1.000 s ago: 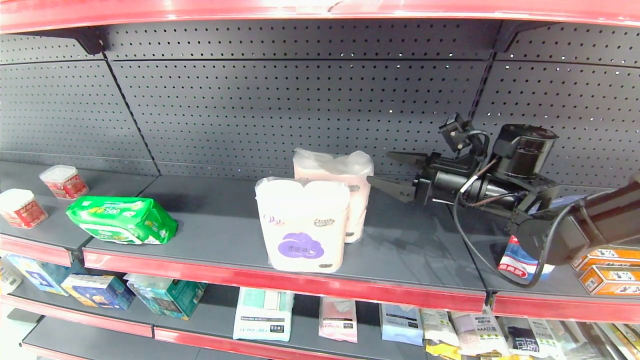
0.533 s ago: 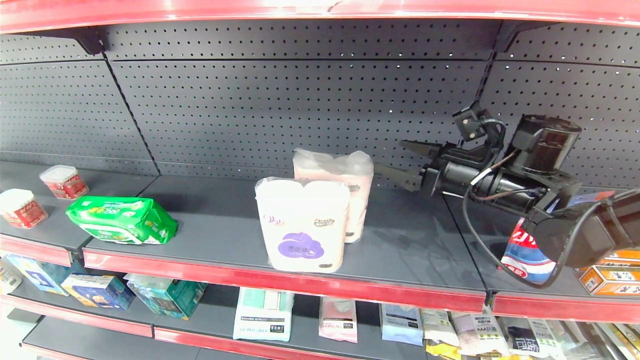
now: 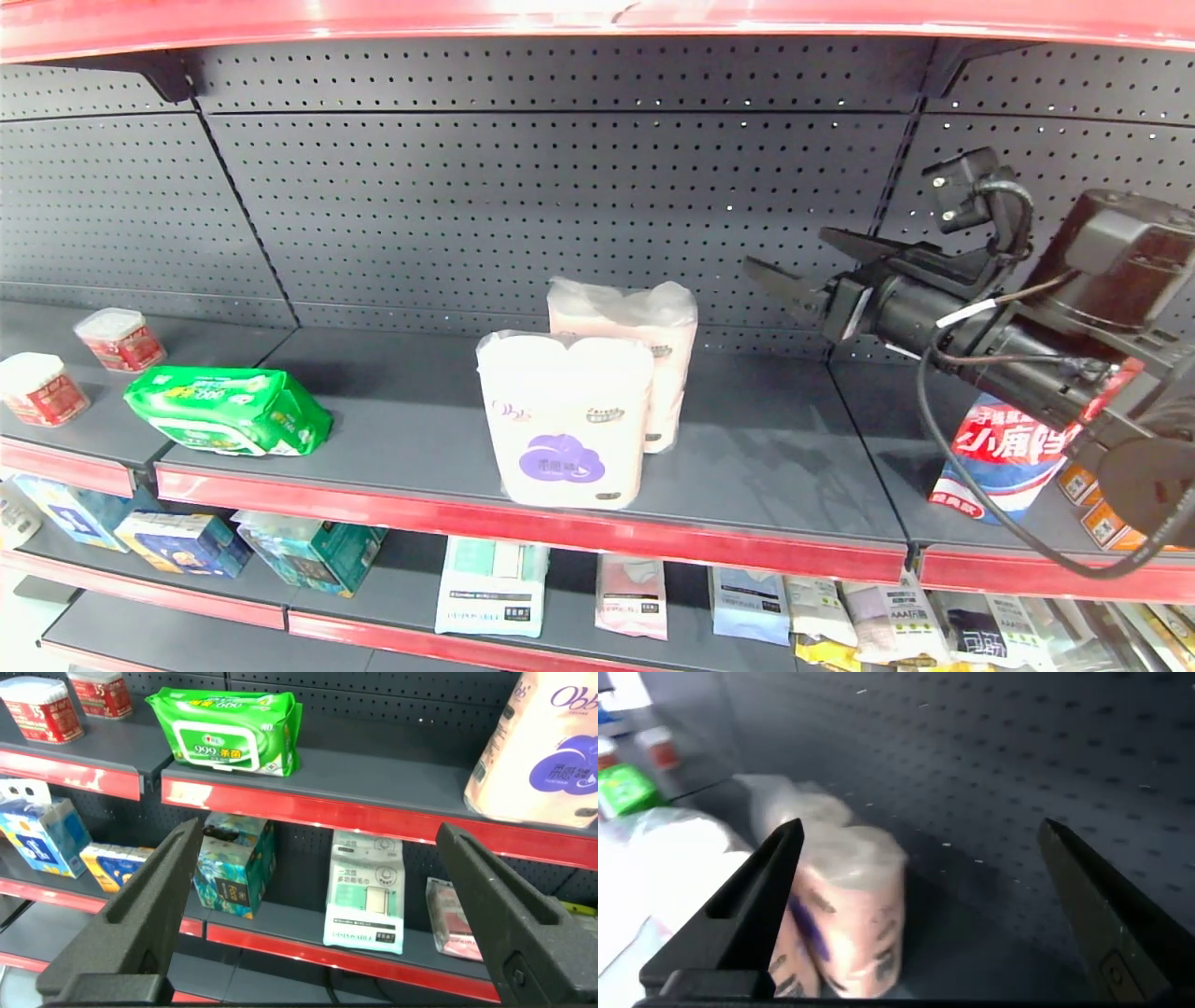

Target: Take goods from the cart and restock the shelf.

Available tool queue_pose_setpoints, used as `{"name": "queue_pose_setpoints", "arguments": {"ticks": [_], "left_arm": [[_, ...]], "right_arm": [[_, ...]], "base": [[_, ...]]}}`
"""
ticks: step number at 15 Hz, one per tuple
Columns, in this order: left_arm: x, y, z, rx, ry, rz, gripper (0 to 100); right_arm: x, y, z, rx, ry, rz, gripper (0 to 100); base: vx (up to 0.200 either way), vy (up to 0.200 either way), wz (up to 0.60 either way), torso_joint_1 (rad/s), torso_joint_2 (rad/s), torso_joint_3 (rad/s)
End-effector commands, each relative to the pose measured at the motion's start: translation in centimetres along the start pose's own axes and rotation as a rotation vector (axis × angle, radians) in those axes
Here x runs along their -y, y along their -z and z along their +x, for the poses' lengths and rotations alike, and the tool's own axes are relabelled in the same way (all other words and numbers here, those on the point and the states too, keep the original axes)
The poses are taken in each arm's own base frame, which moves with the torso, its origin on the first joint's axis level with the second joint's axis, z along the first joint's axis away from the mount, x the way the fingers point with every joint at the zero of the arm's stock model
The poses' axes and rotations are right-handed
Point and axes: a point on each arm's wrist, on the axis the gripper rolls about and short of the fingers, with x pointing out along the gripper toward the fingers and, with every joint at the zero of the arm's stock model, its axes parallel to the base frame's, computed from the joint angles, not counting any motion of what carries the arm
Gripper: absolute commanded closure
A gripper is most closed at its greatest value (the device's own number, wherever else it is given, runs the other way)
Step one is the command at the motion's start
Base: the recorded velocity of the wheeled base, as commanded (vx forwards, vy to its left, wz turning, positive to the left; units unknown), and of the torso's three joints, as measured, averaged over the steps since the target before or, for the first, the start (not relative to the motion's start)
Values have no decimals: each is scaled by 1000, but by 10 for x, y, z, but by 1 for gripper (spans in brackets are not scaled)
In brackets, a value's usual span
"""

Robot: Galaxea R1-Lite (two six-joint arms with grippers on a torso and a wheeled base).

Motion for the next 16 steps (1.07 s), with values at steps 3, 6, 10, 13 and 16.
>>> {"name": "queue_pose_setpoints", "arguments": {"ticks": [3,6,10,13,16], "left_arm": [[0,0,0,0,-1,0,0],[0,0,0,0,-1,0,0],[0,0,0,0,-1,0,0],[0,0,0,0,-1,0,0],[0,0,0,0,-1,0,0]], "right_arm": [[7,-27,-32,76,139,15,0],[4,-18,-68,40,180,35,0],[3,-30,-87,93,190,68,0],[-1,-39,-99,121,177,101,0],[-5,-37,-112,56,175,129,0]], "base": [[0,0,0,0,0,0],[0,0,0,0,0,0],[0,0,0,0,0,0],[0,0,0,0,0,0],[0,0,0,0,0,0]]}}
